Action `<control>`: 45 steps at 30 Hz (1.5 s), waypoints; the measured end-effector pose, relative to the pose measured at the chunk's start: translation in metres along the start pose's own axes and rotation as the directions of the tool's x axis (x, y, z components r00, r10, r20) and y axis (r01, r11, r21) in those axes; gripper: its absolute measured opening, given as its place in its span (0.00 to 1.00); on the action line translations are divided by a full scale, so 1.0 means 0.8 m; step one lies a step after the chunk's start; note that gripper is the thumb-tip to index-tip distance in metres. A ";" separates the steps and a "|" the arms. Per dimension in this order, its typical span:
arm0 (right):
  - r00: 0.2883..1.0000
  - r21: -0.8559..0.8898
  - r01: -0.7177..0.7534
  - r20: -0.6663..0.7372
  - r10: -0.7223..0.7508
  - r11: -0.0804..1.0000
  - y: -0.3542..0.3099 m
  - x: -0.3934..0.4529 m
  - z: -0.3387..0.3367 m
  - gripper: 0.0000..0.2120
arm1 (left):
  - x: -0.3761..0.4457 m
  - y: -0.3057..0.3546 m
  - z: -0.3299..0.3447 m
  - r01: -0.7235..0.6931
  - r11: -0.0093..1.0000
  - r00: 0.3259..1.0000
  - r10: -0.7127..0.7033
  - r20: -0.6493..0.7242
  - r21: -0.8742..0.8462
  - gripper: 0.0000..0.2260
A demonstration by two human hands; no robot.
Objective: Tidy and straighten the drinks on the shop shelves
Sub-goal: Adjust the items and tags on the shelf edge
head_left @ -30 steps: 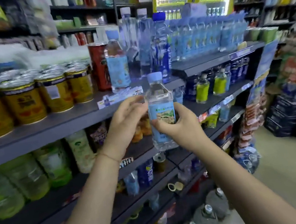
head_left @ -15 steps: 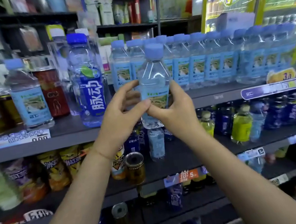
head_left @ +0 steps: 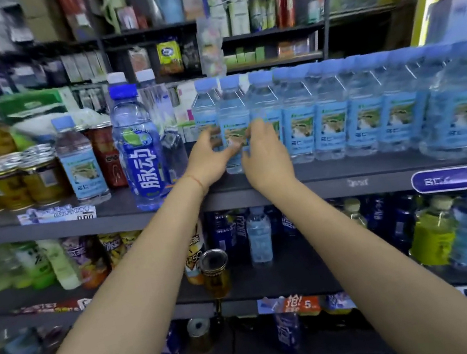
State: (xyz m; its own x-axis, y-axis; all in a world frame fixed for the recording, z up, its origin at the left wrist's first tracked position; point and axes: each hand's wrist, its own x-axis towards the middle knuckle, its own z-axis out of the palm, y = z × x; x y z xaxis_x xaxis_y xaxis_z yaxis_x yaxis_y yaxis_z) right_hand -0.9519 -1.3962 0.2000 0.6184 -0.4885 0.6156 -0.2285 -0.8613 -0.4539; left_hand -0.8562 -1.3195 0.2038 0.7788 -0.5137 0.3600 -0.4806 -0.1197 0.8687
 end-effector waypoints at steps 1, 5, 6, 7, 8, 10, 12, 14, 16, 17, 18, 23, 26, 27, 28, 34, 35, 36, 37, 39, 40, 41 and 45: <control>0.999 -0.057 0.024 0.037 -0.022 0.998 0.005 -0.001 0.004 0.14 | 0.005 -0.003 0.004 0.011 1.000 1.000 -0.010 -0.021 0.024 0.25; 0.990 -0.152 0.118 0.096 -0.104 0.981 0.015 -0.009 0.015 0.18 | 0.012 -0.010 0.013 0.025 0.992 0.996 -0.014 -0.088 0.120 0.25; 0.990 -0.156 0.122 0.086 -0.109 0.980 0.016 -0.010 0.016 0.18 | 0.012 -0.012 0.012 0.024 0.989 0.996 -0.011 -0.092 0.143 0.24; 0.990 -0.157 0.126 0.078 -0.115 0.980 0.016 -0.011 0.017 0.18 | 0.012 -0.014 0.011 0.020 0.986 0.995 -0.003 -0.103 0.165 0.24; 0.990 -0.150 0.133 0.073 -0.123 0.980 0.016 -0.010 0.018 0.18 | 0.013 -0.014 0.011 0.015 0.983 0.993 0.007 -0.116 0.182 0.24; 0.989 -0.107 0.141 0.065 -0.134 0.984 0.016 -0.009 0.017 0.18 | 0.012 -0.013 0.011 0.020 0.981 0.992 0.005 -0.125 0.195 0.24; 0.988 -0.069 0.147 0.052 -0.144 0.987 0.019 -0.010 0.018 0.18 | 0.004 -0.007 0.011 0.037 0.980 0.995 -0.018 -0.098 0.197 0.23; 0.983 -0.005 0.183 -0.020 -0.183 0.983 0.025 -0.011 0.019 0.17 | -0.021 -0.002 0.004 -0.015 0.981 0.995 0.034 -0.096 0.192 0.22; 0.952 0.116 0.270 -0.182 -0.246 0.956 0.029 -0.013 0.020 0.13 | -0.062 -0.002 -0.017 -0.184 0.949 0.953 0.235 -0.191 0.255 0.16; 0.925 0.163 0.317 -0.270 -0.266 0.934 0.027 -0.016 0.022 0.11 | -0.087 -0.006 -0.031 -0.251 0.922 0.917 0.324 -0.232 0.295 0.12; 0.898 0.190 0.356 -0.341 -0.278 0.915 0.022 -0.020 0.024 0.09 | -0.111 -0.013 -0.048 -0.281 0.908 0.892 0.367 -0.264 0.312 0.08; 0.867 0.363 0.481 -0.331 -0.372 0.798 -0.057 -0.068 0.044 0.08 | -0.165 -0.069 -0.146 -0.073 0.967 0.873 0.180 -0.453 0.243 0.08; 0.871 0.484 0.451 -0.054 -0.489 0.750 -0.119 -0.092 0.069 0.05 | -0.161 -0.093 -0.202 0.033 0.974 0.844 0.094 -0.529 0.225 0.09; 0.857 0.497 0.430 0.036 -0.513 0.754 -0.139 -0.095 0.080 0.05 | -0.157 -0.099 -0.219 0.052 0.974 0.840 0.076 -0.538 0.219 0.08; 0.847 0.506 0.401 0.113 -0.520 0.764 -0.159 -0.095 0.093 0.06 | -0.153 -0.104 -0.237 0.063 0.975 0.840 0.064 -0.539 0.215 0.08; 0.965 0.432 -0.002 0.237 -0.111 0.902 -0.263 -0.040 0.180 0.29 | -0.122 -0.147 -0.315 0.033 0.977 0.881 0.072 -0.468 0.212 0.08; 0.971 0.397 -0.079 0.237 -0.019 0.914 -0.274 -0.025 0.196 0.31 | -0.117 -0.155 -0.324 0.024 0.976 0.893 0.077 -0.444 0.216 0.08; 0.970 0.362 -0.137 0.239 0.050 0.922 -0.283 -0.012 0.211 0.32 | -0.111 -0.163 -0.333 0.011 0.979 0.906 0.077 -0.416 0.205 0.08; 0.966 0.337 -0.176 0.242 0.096 0.925 -0.290 -0.001 0.224 0.32 | -0.107 -0.170 -0.340 -0.006 0.984 0.919 0.076 -0.387 0.178 0.07; 0.958 0.294 -0.214 0.249 0.141 0.932 -0.297 0.013 0.236 0.31 | -0.098 -0.181 -0.353 -0.034 0.992 0.933 0.074 -0.352 0.119 0.09; 0.958 0.276 -0.218 0.243 0.152 0.936 -0.300 0.016 0.239 0.29 | -0.094 -0.185 -0.358 -0.045 0.994 0.938 0.078 -0.337 0.103 0.10; 0.962 0.271 -0.215 0.226 0.155 0.938 -0.302 0.017 0.239 0.27 | -0.092 -0.186 -0.362 -0.059 0.994 0.943 0.085 -0.321 0.093 0.11; 0.999 0.316 -0.052 0.024 0.047 0.947 -0.310 -0.008 0.220 0.24 | -0.086 -0.179 -0.363 -0.159 0.987 0.922 0.144 -0.360 -0.012 0.06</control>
State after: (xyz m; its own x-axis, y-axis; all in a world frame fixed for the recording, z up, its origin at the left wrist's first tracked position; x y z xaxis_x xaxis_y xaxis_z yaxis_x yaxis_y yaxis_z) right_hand -0.7665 -1.1546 0.1954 0.6246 -0.5250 0.5782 -0.0106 -0.7460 -0.6659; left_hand -0.7238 -1.0201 0.1536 0.7936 -0.1851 0.5795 -0.5936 -0.0267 0.8043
